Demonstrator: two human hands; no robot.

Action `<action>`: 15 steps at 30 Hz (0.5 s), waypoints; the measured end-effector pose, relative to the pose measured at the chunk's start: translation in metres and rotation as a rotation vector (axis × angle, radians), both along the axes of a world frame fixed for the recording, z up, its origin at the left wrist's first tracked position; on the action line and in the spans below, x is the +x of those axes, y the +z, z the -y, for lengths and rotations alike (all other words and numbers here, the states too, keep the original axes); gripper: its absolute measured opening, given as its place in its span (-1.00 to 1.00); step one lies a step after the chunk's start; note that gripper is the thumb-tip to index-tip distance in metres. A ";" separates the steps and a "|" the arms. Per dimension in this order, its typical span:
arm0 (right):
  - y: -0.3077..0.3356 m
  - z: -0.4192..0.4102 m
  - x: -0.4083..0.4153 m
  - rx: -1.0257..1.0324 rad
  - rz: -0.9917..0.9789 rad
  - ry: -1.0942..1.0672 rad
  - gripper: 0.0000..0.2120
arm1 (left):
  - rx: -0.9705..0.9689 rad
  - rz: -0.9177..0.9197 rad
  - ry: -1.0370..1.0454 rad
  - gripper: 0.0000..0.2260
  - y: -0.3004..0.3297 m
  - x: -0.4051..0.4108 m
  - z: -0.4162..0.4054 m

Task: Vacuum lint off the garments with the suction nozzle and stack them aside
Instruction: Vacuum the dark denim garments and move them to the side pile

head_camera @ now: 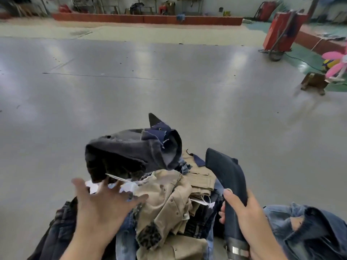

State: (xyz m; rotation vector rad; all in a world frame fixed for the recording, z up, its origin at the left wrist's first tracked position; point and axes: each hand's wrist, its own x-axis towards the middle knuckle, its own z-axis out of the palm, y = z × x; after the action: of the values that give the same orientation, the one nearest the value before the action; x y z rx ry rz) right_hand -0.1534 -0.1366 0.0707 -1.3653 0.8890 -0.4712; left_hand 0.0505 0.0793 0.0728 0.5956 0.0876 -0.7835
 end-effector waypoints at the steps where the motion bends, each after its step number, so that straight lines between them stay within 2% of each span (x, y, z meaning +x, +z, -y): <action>1: 0.001 -0.002 0.001 -0.005 0.007 0.006 -0.87 | 0.093 -0.068 0.046 -0.45 -0.004 -0.006 0.016; 2: 0.001 -0.003 0.001 -0.012 0.008 0.010 -0.87 | 0.181 -0.180 0.100 -0.68 -0.009 -0.005 0.033; 3: 0.001 -0.003 0.000 -0.021 0.002 0.013 -0.87 | 0.255 -0.277 0.165 -0.83 -0.014 0.002 0.049; 5: -0.001 -0.003 0.000 -0.035 -0.013 0.012 -0.87 | 0.285 -0.418 0.252 -0.87 -0.020 0.023 0.070; 7: -0.002 0.000 0.000 -0.038 -0.020 0.011 -0.86 | 0.290 -0.341 0.205 -0.85 -0.029 0.031 0.077; 8: -0.003 0.001 0.000 -0.044 -0.026 0.011 -0.86 | 0.356 -0.235 0.146 -0.79 -0.040 0.031 0.072; 9: -0.005 0.003 -0.001 -0.050 -0.034 0.008 -0.86 | 0.405 -0.123 0.119 -0.93 -0.048 0.030 0.070; 10: -0.007 0.005 -0.001 -0.053 -0.040 0.004 -0.87 | 0.569 -0.018 0.101 -0.52 -0.057 0.028 0.063; 11: -0.008 0.006 -0.001 -0.052 -0.043 0.001 -0.87 | 0.713 0.090 0.053 -0.58 -0.074 0.033 0.051; 12: -0.010 0.007 -0.002 -0.049 -0.048 -0.001 -0.87 | 0.781 0.108 0.018 -0.61 -0.082 0.032 0.043; 13: -0.012 0.008 -0.002 -0.049 -0.058 -0.004 -0.87 | 0.936 0.127 -0.023 -0.66 -0.097 0.034 0.033; 15: -0.015 0.006 -0.003 -0.043 -0.081 -0.006 -0.88 | 1.046 0.100 -0.121 -0.72 -0.120 0.038 0.017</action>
State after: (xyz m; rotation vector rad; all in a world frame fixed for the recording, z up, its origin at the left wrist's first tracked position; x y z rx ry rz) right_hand -0.1563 -0.1429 0.0552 -1.4298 0.9537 -0.4445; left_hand 0.0887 0.0621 -0.0468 1.6392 0.3843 -0.7909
